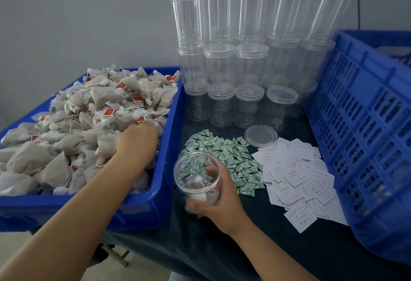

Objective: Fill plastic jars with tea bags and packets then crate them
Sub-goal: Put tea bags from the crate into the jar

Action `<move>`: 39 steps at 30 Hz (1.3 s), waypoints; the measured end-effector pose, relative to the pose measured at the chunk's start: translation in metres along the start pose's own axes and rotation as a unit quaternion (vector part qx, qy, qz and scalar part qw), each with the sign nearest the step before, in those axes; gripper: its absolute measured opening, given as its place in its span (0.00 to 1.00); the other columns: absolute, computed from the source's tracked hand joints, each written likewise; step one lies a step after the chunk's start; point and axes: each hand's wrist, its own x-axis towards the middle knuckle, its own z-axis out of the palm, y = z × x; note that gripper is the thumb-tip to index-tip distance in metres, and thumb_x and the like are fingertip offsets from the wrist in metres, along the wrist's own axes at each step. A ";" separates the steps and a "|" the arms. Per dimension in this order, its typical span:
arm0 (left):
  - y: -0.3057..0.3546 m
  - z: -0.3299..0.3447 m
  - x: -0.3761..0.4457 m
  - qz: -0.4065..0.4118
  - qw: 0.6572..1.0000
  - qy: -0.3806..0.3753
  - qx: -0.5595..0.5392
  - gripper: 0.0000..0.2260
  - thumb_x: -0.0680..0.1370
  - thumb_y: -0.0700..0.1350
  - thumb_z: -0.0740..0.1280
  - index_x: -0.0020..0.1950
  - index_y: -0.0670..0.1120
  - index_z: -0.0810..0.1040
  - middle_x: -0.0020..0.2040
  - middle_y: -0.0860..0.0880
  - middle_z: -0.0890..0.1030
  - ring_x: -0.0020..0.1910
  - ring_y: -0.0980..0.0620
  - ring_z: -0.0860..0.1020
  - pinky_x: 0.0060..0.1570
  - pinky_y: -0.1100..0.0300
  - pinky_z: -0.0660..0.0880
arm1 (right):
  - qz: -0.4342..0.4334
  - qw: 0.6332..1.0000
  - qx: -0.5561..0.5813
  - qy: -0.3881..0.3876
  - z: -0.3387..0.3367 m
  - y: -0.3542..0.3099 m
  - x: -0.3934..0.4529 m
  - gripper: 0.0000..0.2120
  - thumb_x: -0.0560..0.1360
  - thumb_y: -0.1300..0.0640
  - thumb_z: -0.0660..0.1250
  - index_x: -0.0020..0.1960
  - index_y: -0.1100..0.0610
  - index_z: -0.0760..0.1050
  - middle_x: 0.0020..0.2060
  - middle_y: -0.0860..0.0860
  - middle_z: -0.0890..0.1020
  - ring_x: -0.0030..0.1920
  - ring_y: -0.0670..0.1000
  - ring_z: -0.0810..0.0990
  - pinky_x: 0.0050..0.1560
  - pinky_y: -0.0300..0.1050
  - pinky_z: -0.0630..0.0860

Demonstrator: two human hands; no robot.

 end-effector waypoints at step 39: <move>-0.034 -0.029 0.004 -0.061 0.683 0.201 -0.699 0.02 0.77 0.48 0.68 0.47 0.55 0.80 0.46 0.56 0.81 0.46 0.61 0.79 0.43 0.70 0.73 | 0.017 1.000 0.009 -0.003 0.000 0.001 0.001 0.47 0.57 0.48 0.82 0.71 0.35 0.63 0.68 0.44 0.68 0.66 0.36 0.72 0.58 0.38 0.77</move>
